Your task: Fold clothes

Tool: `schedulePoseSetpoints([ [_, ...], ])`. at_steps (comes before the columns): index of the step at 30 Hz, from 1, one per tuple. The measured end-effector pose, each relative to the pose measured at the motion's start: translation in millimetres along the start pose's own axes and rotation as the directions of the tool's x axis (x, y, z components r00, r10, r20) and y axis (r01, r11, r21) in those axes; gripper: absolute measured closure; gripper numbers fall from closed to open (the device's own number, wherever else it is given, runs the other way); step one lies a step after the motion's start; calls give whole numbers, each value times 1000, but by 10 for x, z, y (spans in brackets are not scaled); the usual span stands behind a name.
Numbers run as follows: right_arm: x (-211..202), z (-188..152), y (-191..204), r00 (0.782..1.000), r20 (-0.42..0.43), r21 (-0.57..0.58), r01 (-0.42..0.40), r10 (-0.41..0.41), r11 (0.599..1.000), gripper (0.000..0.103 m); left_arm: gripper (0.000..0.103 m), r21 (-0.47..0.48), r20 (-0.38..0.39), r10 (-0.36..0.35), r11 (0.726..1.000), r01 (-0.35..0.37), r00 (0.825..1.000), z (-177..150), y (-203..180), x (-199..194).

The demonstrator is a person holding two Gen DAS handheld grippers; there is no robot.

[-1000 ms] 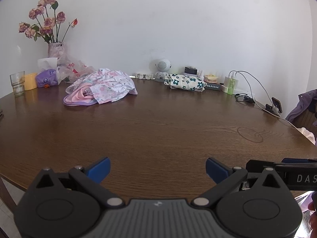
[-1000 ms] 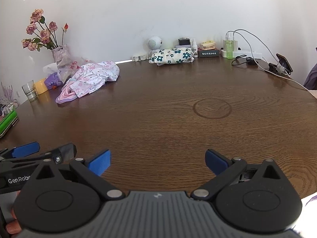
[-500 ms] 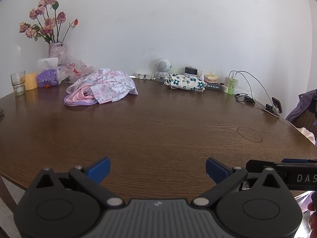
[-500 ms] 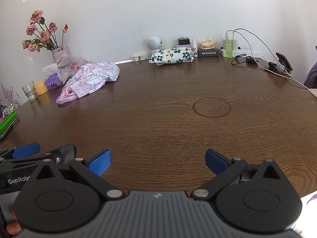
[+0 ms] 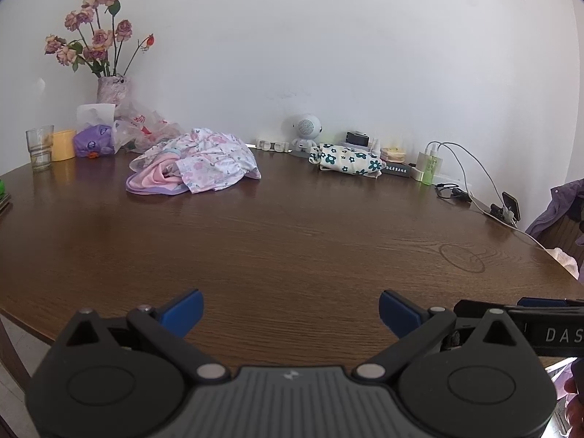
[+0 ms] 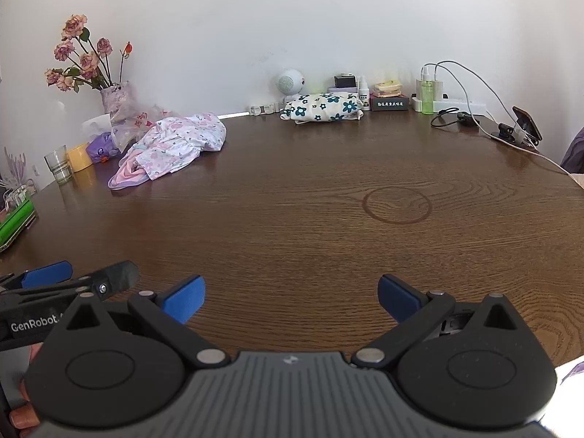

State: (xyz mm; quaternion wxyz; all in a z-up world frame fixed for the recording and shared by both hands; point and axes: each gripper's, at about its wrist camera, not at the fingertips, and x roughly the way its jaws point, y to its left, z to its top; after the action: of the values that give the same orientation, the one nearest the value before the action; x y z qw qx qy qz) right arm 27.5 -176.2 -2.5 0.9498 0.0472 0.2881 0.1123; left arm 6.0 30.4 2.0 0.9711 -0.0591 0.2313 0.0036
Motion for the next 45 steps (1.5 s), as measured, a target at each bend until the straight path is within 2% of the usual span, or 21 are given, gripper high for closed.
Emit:
schedulePoseSetpoints([
  [11,21,50,156,1000,1,-36,-18,18,999,0,0,-12,11,16,1000,-15,1000,28,116,-29],
  [19,182,168,341,997,-25,-75,-68,67,995,0,0,-30,12,55,998,-55,998,87,312,17],
  [25,394,432,690,992,-7,-188,-127,128,974,0,0,-53,37,134,990,-132,990,293,618,75],
  [28,548,652,902,978,-15,-250,-207,210,946,1,0,-89,46,196,977,-191,980,425,848,107],
  [30,697,821,1080,969,-24,-299,-243,248,923,1,0,-115,45,241,965,-234,970,505,1019,125],
  [33,981,1057,1383,967,-24,-379,-242,252,893,12,0,-158,35,292,946,-283,956,602,1272,117],
  [37,1490,1317,1803,961,-49,-470,-264,273,842,16,0,-196,15,366,914,-356,931,659,1562,98],
  [42,2315,1468,2305,986,21,-609,-117,164,784,17,0,-206,-16,416,889,-410,909,643,1765,85],
  [45,2832,1573,2415,992,-40,-591,-119,118,798,28,0,-208,-30,441,875,-437,897,640,1829,88],
])
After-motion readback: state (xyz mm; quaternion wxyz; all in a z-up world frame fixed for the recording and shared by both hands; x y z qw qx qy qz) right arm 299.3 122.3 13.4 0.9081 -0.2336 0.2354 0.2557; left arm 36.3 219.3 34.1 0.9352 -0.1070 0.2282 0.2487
